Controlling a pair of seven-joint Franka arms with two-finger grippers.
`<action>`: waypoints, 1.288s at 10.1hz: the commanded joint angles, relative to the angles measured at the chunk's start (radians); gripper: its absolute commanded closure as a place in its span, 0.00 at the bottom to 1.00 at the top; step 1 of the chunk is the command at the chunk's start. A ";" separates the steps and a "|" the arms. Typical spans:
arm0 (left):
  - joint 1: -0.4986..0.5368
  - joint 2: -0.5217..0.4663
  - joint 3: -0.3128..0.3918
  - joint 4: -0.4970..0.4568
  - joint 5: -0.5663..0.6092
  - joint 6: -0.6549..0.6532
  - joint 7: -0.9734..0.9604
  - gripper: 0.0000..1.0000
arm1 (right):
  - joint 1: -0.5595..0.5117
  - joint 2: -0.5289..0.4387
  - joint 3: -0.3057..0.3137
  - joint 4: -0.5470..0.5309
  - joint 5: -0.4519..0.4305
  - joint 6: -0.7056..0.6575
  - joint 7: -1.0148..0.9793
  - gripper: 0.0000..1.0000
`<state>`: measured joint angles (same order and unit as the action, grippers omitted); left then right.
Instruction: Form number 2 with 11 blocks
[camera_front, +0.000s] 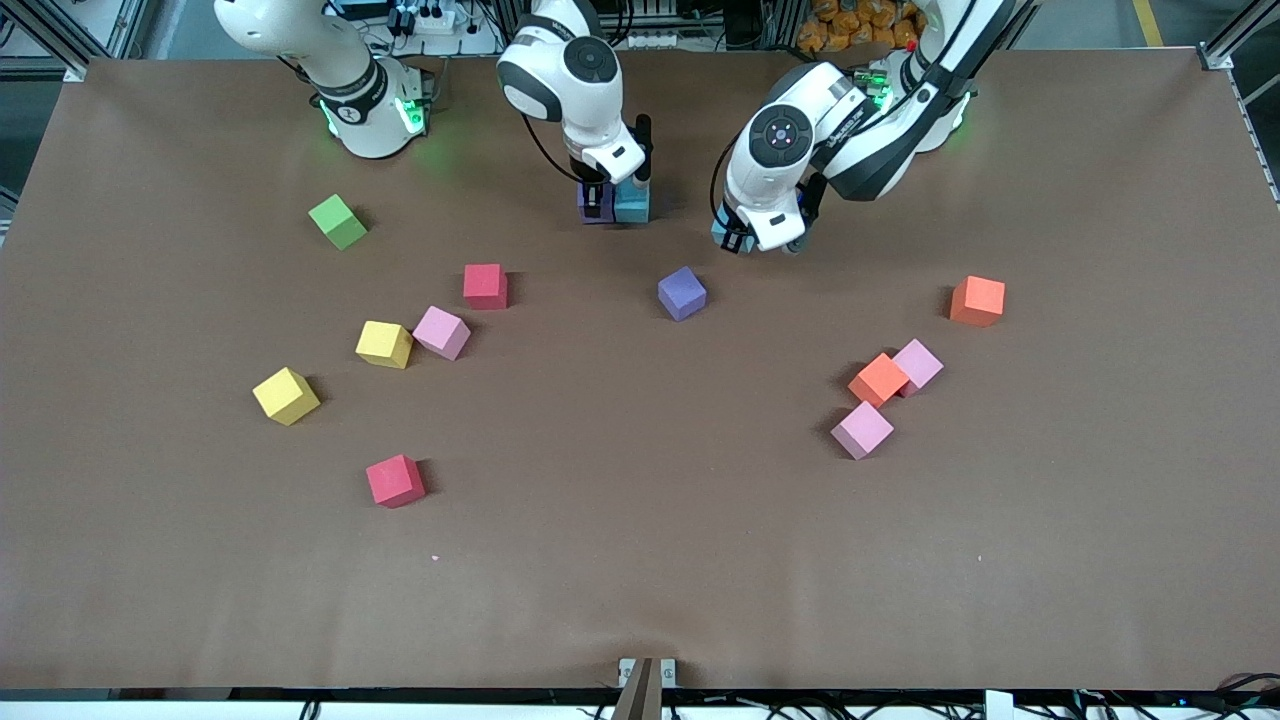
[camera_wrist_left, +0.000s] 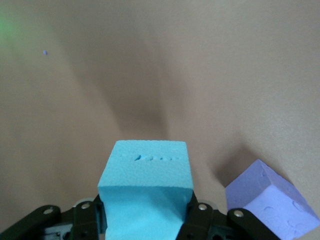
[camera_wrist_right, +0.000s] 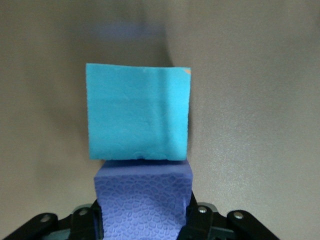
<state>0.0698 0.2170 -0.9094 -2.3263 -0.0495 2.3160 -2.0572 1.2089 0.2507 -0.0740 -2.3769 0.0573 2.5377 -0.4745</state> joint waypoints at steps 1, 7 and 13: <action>-0.022 0.008 -0.006 -0.062 -0.030 0.101 -0.099 0.65 | 0.012 0.012 -0.007 0.008 -0.007 0.006 0.020 0.95; -0.102 0.064 -0.005 -0.091 -0.030 0.273 -0.328 0.64 | 0.012 0.021 -0.007 0.018 -0.007 0.003 0.020 0.00; -0.166 0.074 -0.003 -0.126 -0.030 0.367 -0.422 0.64 | 0.011 -0.098 -0.007 0.018 -0.007 -0.124 0.077 0.00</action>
<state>-0.0849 0.2907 -0.9113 -2.4418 -0.0564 2.6535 -2.4647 1.2089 0.2259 -0.0746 -2.3463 0.0574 2.4702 -0.4319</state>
